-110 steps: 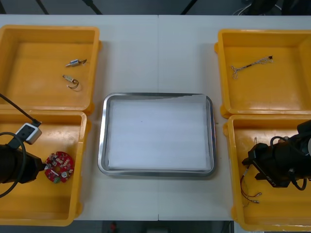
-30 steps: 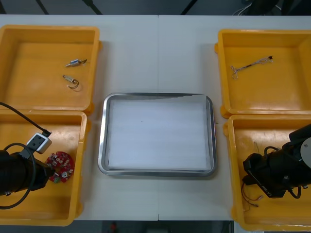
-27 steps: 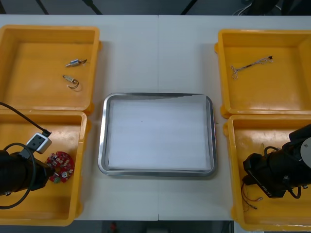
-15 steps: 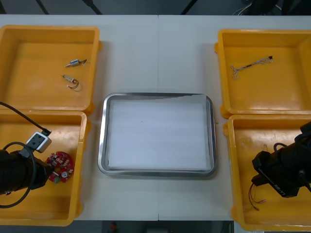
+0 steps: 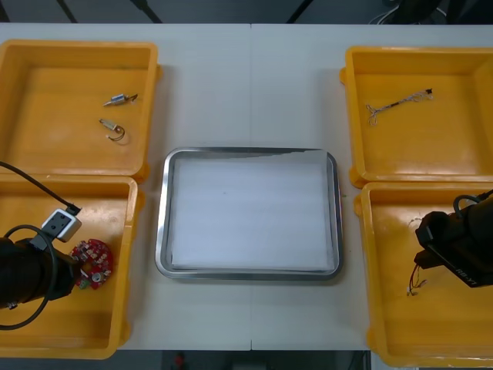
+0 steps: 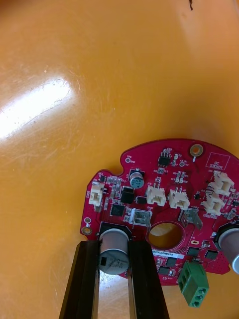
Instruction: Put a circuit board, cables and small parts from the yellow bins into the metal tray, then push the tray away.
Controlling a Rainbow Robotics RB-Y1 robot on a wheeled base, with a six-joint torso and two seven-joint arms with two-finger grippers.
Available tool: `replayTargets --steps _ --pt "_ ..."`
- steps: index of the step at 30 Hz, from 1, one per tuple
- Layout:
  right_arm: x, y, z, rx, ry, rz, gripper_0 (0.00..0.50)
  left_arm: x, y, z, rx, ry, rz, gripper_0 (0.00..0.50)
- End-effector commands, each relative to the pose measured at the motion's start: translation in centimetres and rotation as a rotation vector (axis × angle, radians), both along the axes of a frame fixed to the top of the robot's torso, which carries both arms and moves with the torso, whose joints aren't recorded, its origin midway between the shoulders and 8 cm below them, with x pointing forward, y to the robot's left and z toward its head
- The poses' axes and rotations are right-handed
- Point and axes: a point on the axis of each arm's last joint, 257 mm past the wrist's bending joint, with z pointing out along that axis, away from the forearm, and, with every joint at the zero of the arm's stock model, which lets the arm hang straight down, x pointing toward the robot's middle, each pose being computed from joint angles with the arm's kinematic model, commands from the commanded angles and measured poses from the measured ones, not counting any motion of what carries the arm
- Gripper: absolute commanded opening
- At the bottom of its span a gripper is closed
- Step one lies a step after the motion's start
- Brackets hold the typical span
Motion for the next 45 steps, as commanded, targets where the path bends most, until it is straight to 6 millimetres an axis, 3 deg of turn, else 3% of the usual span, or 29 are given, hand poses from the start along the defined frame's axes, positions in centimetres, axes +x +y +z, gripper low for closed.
replayTargets --steps 1,16,23,33,45 --pt "0.9 -1.5 3.2 -0.091 -0.103 0.086 0.0 0.2 -0.4 0.1 -0.007 -0.01 -0.006 0.0" --pt "1.3 -4.0 8.0 -0.354 -0.264 0.356 0.0 0.3 4.9 3.5 0.071 0.047 0.061 0.0" --pt "1.8 -3.9 10.4 -0.471 -0.342 0.568 0.0 0.8 6.3 7.0 0.034 0.088 0.173 0.0" --pt "2.6 -3.0 13.1 -0.592 -0.431 0.809 0.0 1.7 6.9 12.9 -0.057 0.083 0.295 0.0" --pt "2.7 -2.6 15.1 -0.71 -0.469 1.103 0.0 -0.4 4.2 17.4 -0.141 0.165 0.348 0.0"
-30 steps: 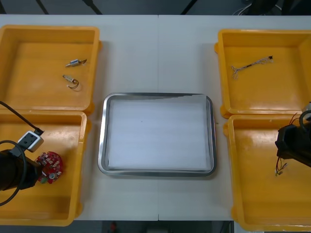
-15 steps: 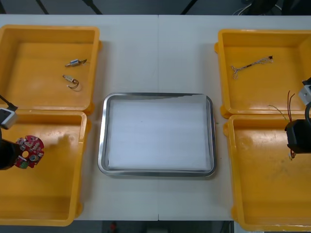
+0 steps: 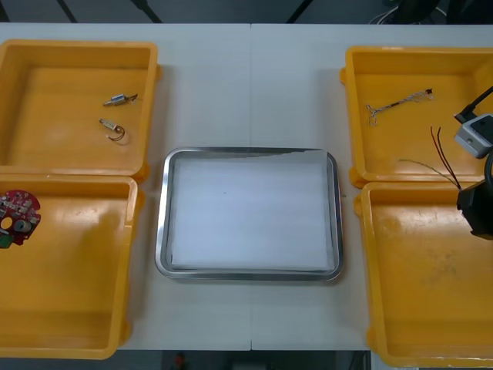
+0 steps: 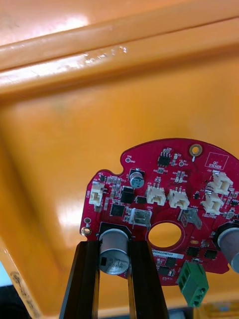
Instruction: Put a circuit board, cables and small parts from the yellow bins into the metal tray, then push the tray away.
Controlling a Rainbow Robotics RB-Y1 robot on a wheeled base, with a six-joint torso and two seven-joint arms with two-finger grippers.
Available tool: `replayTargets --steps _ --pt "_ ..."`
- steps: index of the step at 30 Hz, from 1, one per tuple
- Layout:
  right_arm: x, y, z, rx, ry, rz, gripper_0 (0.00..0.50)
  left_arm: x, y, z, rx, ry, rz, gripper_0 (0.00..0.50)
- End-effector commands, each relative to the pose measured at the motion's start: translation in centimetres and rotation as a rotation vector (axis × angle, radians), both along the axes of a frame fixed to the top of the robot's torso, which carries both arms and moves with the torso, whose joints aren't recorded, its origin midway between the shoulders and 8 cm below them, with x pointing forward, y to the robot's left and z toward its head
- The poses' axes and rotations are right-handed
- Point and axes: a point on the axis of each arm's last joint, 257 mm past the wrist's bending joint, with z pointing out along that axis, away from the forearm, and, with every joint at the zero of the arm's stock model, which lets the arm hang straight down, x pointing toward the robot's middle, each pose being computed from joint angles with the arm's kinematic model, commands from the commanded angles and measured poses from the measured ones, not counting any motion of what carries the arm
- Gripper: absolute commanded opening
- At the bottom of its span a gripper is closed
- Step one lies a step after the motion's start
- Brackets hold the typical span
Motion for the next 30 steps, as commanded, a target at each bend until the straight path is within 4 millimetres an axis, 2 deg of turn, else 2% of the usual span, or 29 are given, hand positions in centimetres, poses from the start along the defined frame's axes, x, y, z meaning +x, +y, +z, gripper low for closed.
replayTargets --steps 1,14,21,30 --pt "0.2 -0.6 2.7 -0.1 -0.045 0.1 0.0 0.8 -2.1 2.7 -0.074 -0.036 0.081 0.0" --pt "-1.0 -1.0 1.8 -0.151 0.018 0.143 0.0 1.2 -5.9 3.8 -0.204 -0.056 0.222 0.0" --pt "-1.0 -1.0 1.4 -0.155 0.022 0.131 0.0 3.1 -9.2 2.4 -0.209 -0.085 0.298 0.0" --pt "-0.9 -1.1 1.4 -0.154 0.02 0.122 0.0 4.4 -13.1 0.9 -0.226 -0.085 0.374 0.0"
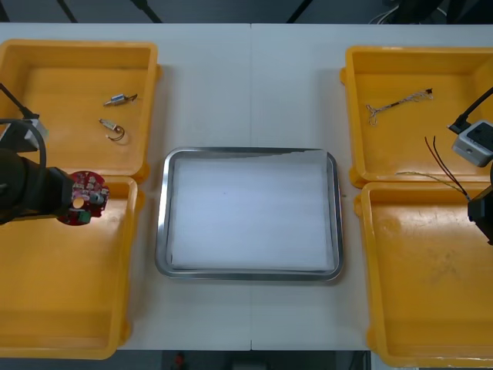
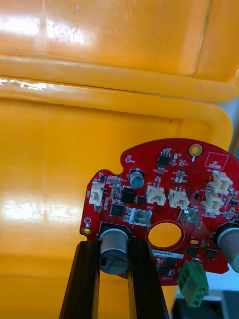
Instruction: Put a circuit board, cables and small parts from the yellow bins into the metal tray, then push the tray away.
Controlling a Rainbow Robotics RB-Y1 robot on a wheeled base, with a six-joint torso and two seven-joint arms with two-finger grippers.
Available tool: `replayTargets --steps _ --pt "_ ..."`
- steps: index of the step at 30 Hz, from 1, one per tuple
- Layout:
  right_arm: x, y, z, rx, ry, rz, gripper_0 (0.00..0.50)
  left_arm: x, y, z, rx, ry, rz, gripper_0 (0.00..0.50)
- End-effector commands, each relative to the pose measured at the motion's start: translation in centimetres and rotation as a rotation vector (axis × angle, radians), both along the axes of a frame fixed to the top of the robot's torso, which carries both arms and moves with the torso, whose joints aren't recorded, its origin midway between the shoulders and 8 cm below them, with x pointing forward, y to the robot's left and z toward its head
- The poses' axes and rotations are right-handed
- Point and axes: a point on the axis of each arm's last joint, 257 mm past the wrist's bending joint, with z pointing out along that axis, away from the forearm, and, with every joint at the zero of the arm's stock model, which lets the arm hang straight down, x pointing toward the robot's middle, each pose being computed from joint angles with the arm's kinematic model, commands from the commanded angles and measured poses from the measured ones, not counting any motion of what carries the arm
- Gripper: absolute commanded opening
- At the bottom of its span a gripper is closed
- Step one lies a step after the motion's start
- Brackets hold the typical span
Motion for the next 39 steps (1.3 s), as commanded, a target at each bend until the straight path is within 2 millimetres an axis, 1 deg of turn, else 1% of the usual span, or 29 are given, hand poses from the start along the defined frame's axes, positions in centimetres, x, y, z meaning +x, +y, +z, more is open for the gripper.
replayTargets --steps 1,4,10,14,17,24,33,39 --pt "0.2 -0.4 1.2 -0.05 -0.032 0.01 0.0 1.2 -3.4 1.2 -0.063 -0.051 0.071 0.0" --pt "0.2 -0.4 1.2 -0.05 -0.032 0.01 0.0 1.3 -4.5 1.0 -0.074 -0.051 0.083 0.0" --pt "0.2 -0.4 1.2 -0.05 -0.032 0.01 0.0 1.8 -7.7 0.5 -0.109 -0.065 0.107 0.0" --pt "0.2 -0.4 1.2 -0.05 -0.032 0.01 0.0 2.0 -9.3 0.1 -0.116 -0.068 0.117 0.0" --pt "0.2 -0.4 1.2 -0.05 -0.032 0.01 0.0 1.6 -10.4 -0.6 -0.111 -0.058 0.113 0.0" --pt "0.2 -0.4 1.2 -0.05 -0.032 0.01 0.0 0.6 -14.0 -2.8 -0.134 -0.027 0.08 0.0" --pt "0.2 -0.4 1.2 -0.05 -0.032 0.01 0.0 0.1 -16.7 -4.8 -0.104 -0.057 0.063 0.0" --pt "0.2 -0.4 1.2 -0.05 -0.032 0.01 0.0 0.1 -17.5 -5.6 -0.098 -0.058 0.068 0.0"
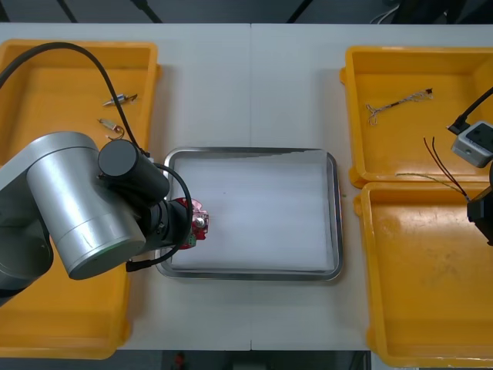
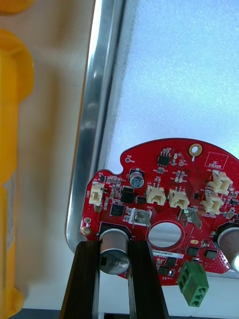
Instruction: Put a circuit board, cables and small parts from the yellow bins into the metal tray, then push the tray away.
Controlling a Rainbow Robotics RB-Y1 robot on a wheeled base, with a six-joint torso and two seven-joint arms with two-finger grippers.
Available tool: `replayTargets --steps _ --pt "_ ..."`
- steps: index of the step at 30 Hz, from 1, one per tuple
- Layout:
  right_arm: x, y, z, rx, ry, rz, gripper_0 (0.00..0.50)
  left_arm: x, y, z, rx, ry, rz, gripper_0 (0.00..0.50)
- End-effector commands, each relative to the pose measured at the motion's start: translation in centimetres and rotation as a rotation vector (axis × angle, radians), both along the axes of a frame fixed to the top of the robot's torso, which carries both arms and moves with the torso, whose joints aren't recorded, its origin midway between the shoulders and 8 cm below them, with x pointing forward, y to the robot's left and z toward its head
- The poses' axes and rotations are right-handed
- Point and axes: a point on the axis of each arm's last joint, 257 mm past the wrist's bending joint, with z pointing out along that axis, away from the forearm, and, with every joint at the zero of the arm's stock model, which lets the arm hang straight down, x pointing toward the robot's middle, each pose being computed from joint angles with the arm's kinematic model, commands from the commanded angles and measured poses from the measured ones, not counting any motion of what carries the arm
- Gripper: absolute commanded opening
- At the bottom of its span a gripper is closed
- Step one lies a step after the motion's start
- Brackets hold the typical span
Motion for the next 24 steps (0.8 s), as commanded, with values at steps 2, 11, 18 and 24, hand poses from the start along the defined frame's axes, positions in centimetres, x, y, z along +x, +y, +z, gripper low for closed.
replayTargets --steps 2,11,18,24 --pt "0.2 -0.4 1.3 -0.048 -0.034 0.009 0.0 0.9 -2.3 0.8 -0.036 -0.05 0.045 0.0" --pt "0.2 -0.4 1.3 -0.048 -0.034 0.009 0.0 1.6 -2.5 -1.0 -0.009 -0.046 0.057 0.0" --pt "0.2 -0.4 1.3 -0.048 -0.034 0.009 0.0 1.6 -3.5 -2.7 0.002 -0.051 0.03 0.0" --pt "0.2 -0.4 1.3 -0.048 -0.034 0.009 0.0 1.2 -4.2 -3.2 -0.007 -0.038 0.019 0.0"
